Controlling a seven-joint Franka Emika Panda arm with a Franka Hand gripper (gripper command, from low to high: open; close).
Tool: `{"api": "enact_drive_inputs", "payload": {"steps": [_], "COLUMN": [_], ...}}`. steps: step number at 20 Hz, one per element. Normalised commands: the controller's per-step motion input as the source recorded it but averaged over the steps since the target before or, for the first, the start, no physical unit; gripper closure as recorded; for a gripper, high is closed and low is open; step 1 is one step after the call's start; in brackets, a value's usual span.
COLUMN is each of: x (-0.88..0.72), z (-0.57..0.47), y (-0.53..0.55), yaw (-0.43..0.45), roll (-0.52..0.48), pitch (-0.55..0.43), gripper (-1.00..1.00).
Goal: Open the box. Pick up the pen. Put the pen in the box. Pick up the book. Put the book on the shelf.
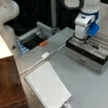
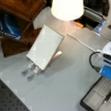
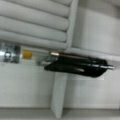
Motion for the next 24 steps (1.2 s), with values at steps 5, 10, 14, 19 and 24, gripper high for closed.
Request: {"api": "enact_drive_inputs", "payload": {"steps": [5, 10, 14, 19, 24], "x": [-0.23, -0.24, -0.24, -0.26, -0.23], "z": [0.06, 0.0, -0.02, 0.03, 0.06], "y": [-0.51, -0.46, -0.48, -0.45, -0.25], "yaw": [0.191, 0.263, 0.31, 0.279, 0.105], "roll": [-0.002, -0.11, -0.214, -0.43, -0.369], "pitch": [0.025, -0.02, -0.131, -0.21, -0.1], "gripper": [-1.0, -1.0, -1.0, -1.0, -1.0]}}
